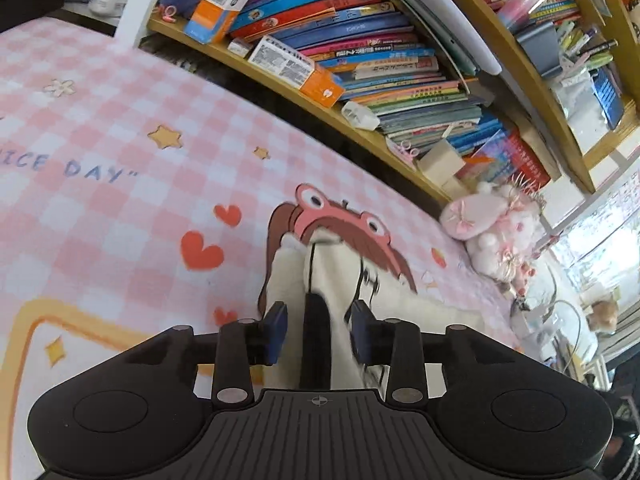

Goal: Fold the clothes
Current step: 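Lower the folded edge onto the shirt body with both grippers, then pinch the folded shirt end with both grippers and lift it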

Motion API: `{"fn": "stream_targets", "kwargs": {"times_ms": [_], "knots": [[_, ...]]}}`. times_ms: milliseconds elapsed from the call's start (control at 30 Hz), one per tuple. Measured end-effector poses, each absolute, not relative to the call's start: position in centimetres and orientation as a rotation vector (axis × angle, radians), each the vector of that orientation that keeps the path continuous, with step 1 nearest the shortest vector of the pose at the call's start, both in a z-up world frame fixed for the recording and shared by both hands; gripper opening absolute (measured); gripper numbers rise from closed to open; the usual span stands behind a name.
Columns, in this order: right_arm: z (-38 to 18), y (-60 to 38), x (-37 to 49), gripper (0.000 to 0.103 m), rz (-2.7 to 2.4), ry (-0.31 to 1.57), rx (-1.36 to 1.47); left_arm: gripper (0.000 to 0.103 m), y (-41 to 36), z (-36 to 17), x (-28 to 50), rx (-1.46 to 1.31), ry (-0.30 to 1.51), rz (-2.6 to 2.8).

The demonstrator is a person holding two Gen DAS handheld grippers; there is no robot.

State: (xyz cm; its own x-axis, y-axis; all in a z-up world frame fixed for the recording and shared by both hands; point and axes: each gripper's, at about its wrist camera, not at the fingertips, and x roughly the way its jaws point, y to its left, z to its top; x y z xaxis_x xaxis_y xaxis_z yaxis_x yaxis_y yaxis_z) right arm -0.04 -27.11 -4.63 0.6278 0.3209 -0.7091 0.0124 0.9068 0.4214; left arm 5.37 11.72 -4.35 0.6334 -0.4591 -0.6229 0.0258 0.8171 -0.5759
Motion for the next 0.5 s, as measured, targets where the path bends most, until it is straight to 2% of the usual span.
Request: {"fn": "stream_targets", "kwargs": {"times_ms": [100, 133, 167, 200, 233, 367, 433, 500], "knots": [[-4.5, -27.2, -0.9, 0.044, 0.186, 0.880, 0.420, 0.034, 11.6, -5.1, 4.2, -0.606, 0.874, -0.284], [-4.7, -27.3, -1.1, 0.045, 0.186, 0.887, 0.422, 0.030, 11.3, -5.3, 3.9, -0.612, 0.878, -0.288], [-4.8, -27.2, -1.3, 0.046, 0.181, 0.894, 0.414, 0.022, 11.0, -5.2, 3.7, -0.608, 0.872, -0.294], [-4.9, -27.2, -1.4, 0.047, 0.172, 0.903, 0.404, 0.009, 10.7, -5.0, 3.6, -0.602, 0.864, -0.299], [-5.0, -27.1, -1.5, 0.048, 0.163, 0.911, 0.394, 0.004, 10.3, -4.3, 3.2, -0.584, 0.841, -0.309], [-4.8, -27.4, -2.3, 0.060, 0.159, 0.913, 0.385, 0.007, 9.8, -3.3, 3.0, -0.488, 0.833, -0.289], [-4.7, -27.7, -2.5, 0.064, 0.161, 0.914, 0.393, 0.017, 10.0, -4.0, 3.6, -0.463, 0.881, -0.253], [-4.6, -27.9, -2.5, 0.070, 0.159, 0.920, 0.396, 0.031, 10.1, -3.5, 3.3, -0.454, 0.856, -0.236]]}}
